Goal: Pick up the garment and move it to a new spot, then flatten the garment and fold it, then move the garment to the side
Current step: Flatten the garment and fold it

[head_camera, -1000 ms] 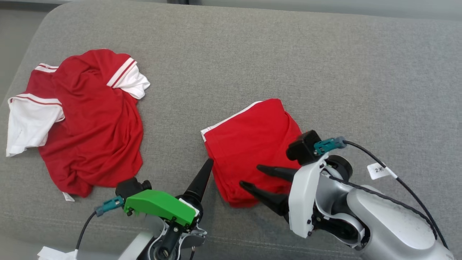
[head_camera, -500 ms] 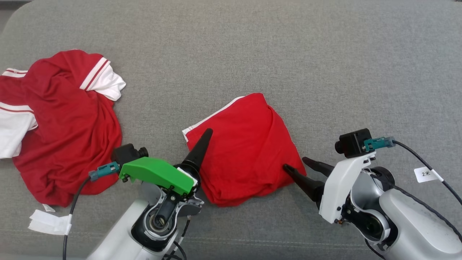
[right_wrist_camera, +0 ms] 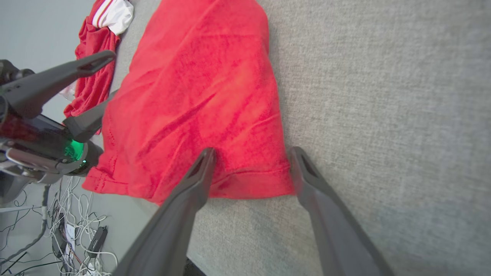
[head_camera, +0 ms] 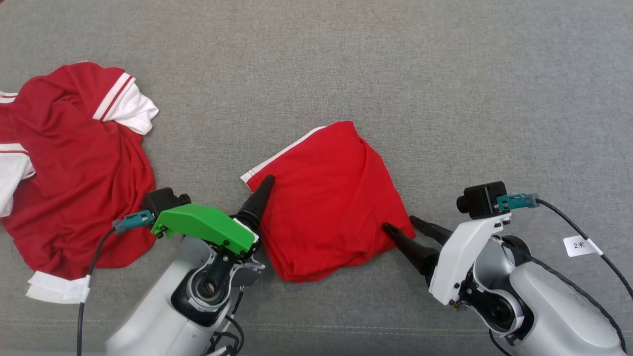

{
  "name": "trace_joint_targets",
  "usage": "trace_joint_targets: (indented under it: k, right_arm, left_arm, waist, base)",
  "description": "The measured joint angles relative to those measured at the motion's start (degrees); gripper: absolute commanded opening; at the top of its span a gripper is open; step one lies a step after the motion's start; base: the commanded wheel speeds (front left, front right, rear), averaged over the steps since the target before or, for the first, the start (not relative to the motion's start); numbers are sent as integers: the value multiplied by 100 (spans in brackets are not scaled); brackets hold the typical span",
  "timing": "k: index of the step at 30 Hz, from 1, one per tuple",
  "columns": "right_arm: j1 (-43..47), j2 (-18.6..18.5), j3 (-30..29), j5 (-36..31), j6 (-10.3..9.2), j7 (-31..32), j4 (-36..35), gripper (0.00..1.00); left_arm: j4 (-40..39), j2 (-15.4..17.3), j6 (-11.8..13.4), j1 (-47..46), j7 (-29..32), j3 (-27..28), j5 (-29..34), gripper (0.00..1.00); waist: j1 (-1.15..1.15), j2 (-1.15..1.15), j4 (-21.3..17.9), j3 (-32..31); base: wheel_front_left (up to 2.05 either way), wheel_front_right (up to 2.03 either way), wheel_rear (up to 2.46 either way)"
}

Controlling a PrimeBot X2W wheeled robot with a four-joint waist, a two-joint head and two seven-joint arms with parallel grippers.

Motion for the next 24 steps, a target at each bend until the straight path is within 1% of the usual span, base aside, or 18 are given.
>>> trace_joint_targets:
  k: [4,8,13,17,18,19,20,21,22,23,24]
  right_arm:
    - [-3,110,14,5,69,-62,92,100]
    - [-9,210,-24,198,120,-119,219,100]
    - [-24,407,-105,470,229,-169,383,100]
    - [-79,455,-171,544,289,-178,519,100]
    - [-103,461,-180,545,316,-179,548,87]
    - [-130,464,-187,546,331,-208,579,63]
    - [-149,467,-197,546,350,-222,604,48]
    - [-164,467,-205,547,366,-222,633,39]
    - [-173,468,-219,556,370,-226,661,25]
    - [-180,468,-240,588,370,-227,689,4]
    - [-182,468,-264,617,371,-229,714,0]
  left_arm:
    - [107,-11,1,-188,51,-3,14,100]
    - [191,-49,2,-354,57,-16,19,100]
    - [357,-167,4,-393,103,-60,35,100]
    - [481,-237,4,-394,108,-98,32,100]
    - [506,-248,4,-394,107,-101,32,100]
    - [523,-260,3,-394,107,-102,32,100]
    - [542,-272,2,-394,107,-102,32,100]
    - [573,-281,-1,-394,107,-104,32,85]
    - [615,-286,-2,-396,107,-109,32,57]
    - [654,-290,-3,-398,105,-115,32,48]
    - [684,-293,-4,-402,100,-121,33,46]
  waist:
    - [0,0,8,15]
    - [0,0,15,33]
    - [0,0,7,60]
    - [0,0,4,85]
    - [0,0,6,91]
    - [0,0,9,95]
    - [0,0,12,100]
    - [0,0,15,106]
    - [0,0,17,112]
    - [0,0,20,118]
    - [0,0,21,124]
  base:
    - [0,0,0]
    - [0,0,0]
    - [0,0,0]
    - [0,0,0]
    - [0,0,0]
    - [0,0,0]
    - [0,0,0]
    - [0,0,0]
    - [0,0,0]
    - [0,0,0]
    - [0,0,0]
